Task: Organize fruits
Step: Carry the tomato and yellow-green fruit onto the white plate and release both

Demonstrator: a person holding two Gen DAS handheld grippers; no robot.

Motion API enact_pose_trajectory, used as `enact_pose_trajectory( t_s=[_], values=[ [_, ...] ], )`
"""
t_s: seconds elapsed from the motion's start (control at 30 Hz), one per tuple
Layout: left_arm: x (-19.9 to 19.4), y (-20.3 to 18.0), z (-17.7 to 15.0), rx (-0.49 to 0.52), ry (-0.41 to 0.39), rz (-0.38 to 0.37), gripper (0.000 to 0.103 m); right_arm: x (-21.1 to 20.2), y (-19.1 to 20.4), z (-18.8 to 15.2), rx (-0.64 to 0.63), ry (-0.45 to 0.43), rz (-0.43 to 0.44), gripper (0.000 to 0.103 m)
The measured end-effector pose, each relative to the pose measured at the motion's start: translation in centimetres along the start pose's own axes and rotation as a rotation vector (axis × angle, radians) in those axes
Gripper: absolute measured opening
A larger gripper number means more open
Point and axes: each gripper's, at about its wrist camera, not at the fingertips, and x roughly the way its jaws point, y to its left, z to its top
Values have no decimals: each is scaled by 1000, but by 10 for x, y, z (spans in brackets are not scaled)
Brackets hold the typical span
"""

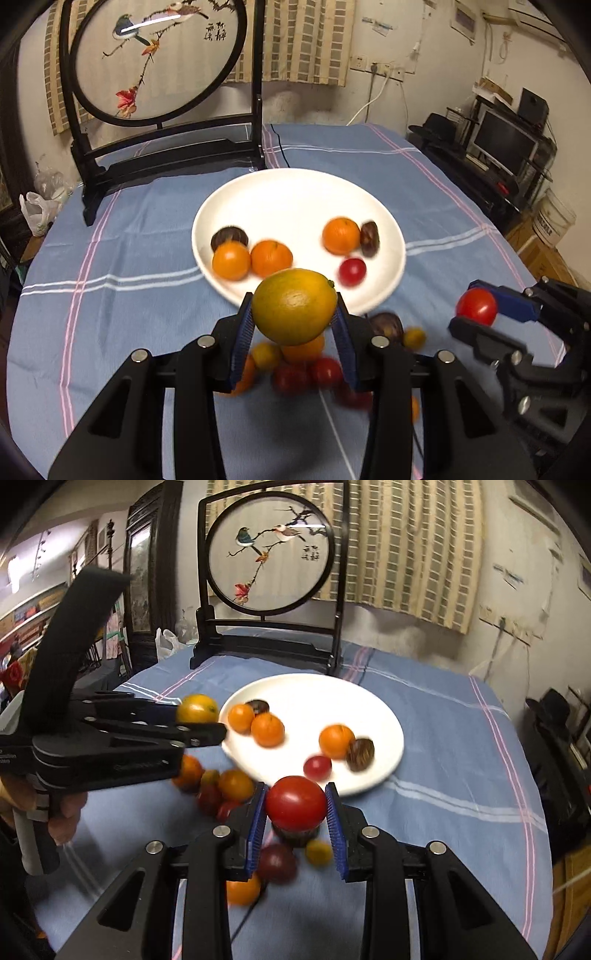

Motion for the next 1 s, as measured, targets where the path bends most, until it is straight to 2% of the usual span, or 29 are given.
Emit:
enact_pose_trajectory(
  t_s=[0.3,0.5,0.53,0.57,0.6,0.63,0.67,0.73,0.87,0.93,1.0],
  values=[
    [74,28,56,-50,49,65,40,82,-2,37,-25,78,30,32],
    [112,38,73,-51,87,98,40,124,-5,45,9,123,47,32],
    [118,40,74,-54,99,94,40,127,-6,45,12,126,48,35],
    [122,42,75,-61,105,90,41,130,-6,45,16,128,46,41],
    [123,44,75,-72,103,79,43,131,-8,45,32,118,40,58],
    [121,46,76,-88,83,59,54,129,-10,45,48,105,37,65],
    [119,48,76,-97,68,57,69,127,-12,44,62,95,39,66],
    [108,50,74,-124,15,82,79,121,-17,42,92,95,62,73],
    [87,50,66,-137,-13,62,81,107,-22,33,120,101,60,75],
    [73,47,56,-126,-46,93,81,97,-23,27,132,100,70,81],
    [62,47,47,-129,-68,89,81,87,-25,21,154,93,80,86]
  ],
)
